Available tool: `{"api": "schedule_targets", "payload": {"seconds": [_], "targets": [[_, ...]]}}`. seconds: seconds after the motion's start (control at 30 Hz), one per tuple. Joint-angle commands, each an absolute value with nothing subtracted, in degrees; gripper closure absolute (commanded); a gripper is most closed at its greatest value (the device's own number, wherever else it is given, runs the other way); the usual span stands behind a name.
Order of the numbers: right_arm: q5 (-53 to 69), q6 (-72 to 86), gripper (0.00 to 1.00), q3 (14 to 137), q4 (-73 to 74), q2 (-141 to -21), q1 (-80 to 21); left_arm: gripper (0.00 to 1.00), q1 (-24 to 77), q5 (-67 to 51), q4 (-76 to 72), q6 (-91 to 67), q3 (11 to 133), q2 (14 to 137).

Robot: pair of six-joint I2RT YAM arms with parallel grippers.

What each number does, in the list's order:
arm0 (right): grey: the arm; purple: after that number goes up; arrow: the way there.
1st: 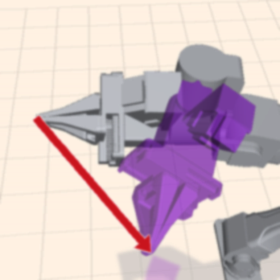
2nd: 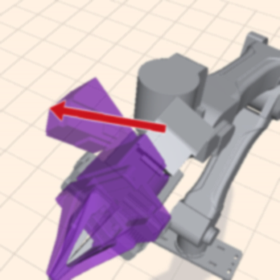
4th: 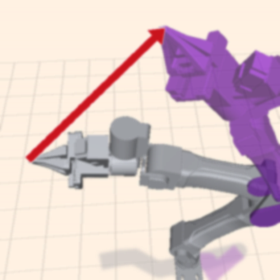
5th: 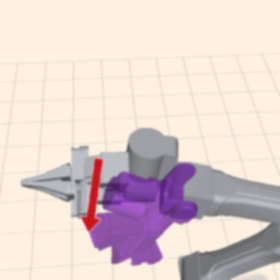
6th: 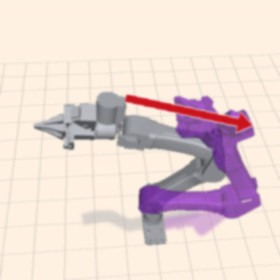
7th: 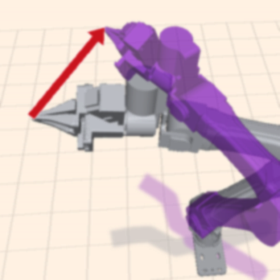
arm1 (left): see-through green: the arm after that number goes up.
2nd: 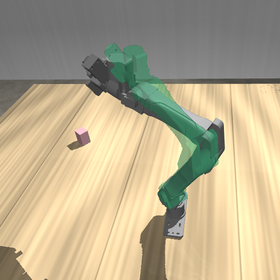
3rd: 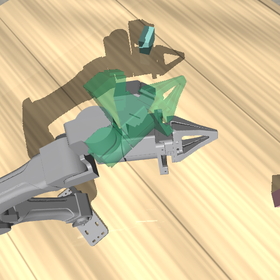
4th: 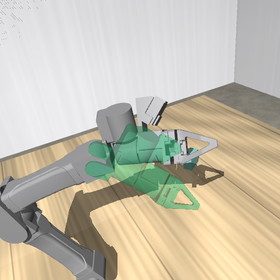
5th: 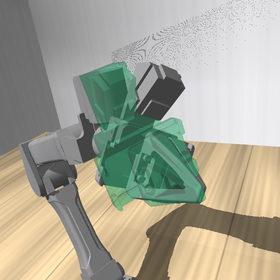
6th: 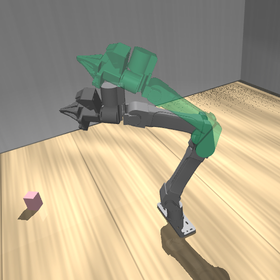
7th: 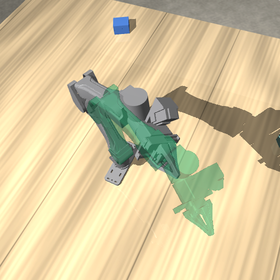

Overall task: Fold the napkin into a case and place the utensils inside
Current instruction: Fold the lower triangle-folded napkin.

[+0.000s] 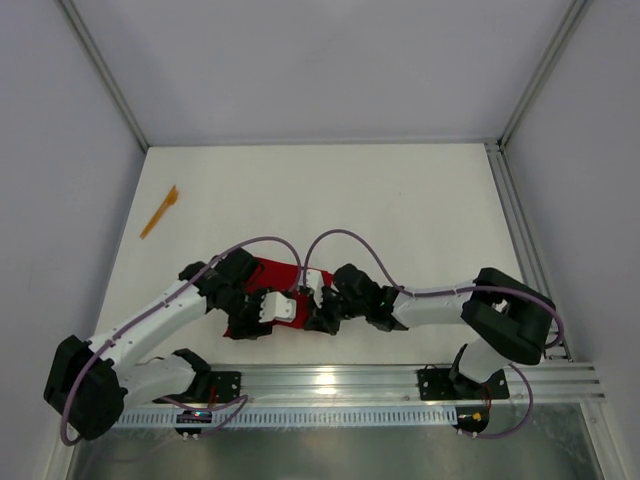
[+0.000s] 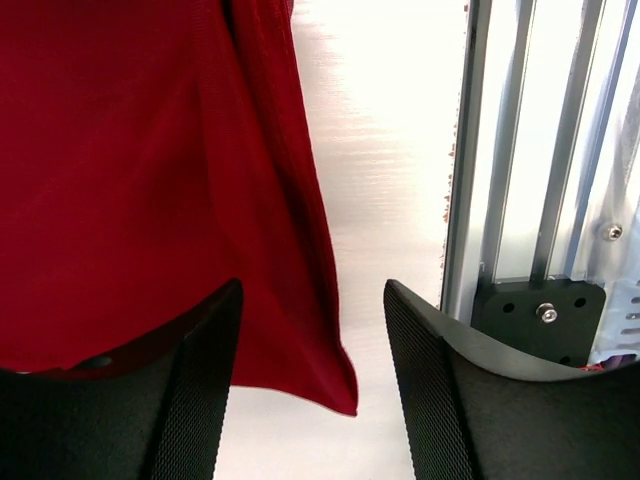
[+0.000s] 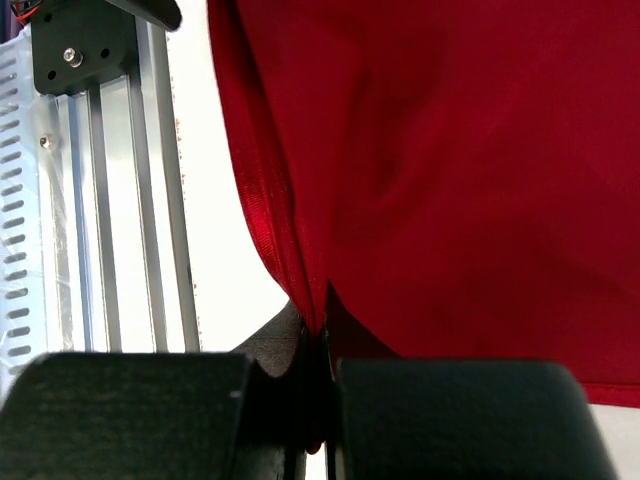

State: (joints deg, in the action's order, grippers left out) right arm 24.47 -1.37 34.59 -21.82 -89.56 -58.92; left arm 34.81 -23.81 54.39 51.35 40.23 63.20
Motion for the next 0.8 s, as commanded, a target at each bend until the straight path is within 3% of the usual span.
{"api": "schedule_targets", "payload": {"seconds": [0.0,0.17,0.23,0.27,0.67,0.77], "targets": [[29.9,2.5,0.97,36.2,-21.4,-89.7,-57.3,0.38,34.9,-23.7,56.0,51.4,42.5,61.4],[31.3,2.1,0.97,36.7,-19.9,-90.4,-56.2,0.36,34.7,-23.7,56.5,52.5,41.0,60.9],[31.8,2.5,0.97,36.4,-20.2,-91.1,-55.6,0.22,34.7,-24.0,56.5,51.9,40.0,60.6],[32.1,2.5,0.97,36.6,-20.0,-91.3,-55.5,0.1,34.7,-23.5,55.5,51.1,39.1,60.6],[33.3,3.6,0.97,38.3,-18.7,-92.1,-54.8,0.11,35.0,-17.1,42.3,43.5,30.9,58.5],[33.6,3.4,0.97,37.9,-18.5,-92.0,-54.7,0.19,34.9,-13.7,41.3,42.0,30.2,58.0]]}}
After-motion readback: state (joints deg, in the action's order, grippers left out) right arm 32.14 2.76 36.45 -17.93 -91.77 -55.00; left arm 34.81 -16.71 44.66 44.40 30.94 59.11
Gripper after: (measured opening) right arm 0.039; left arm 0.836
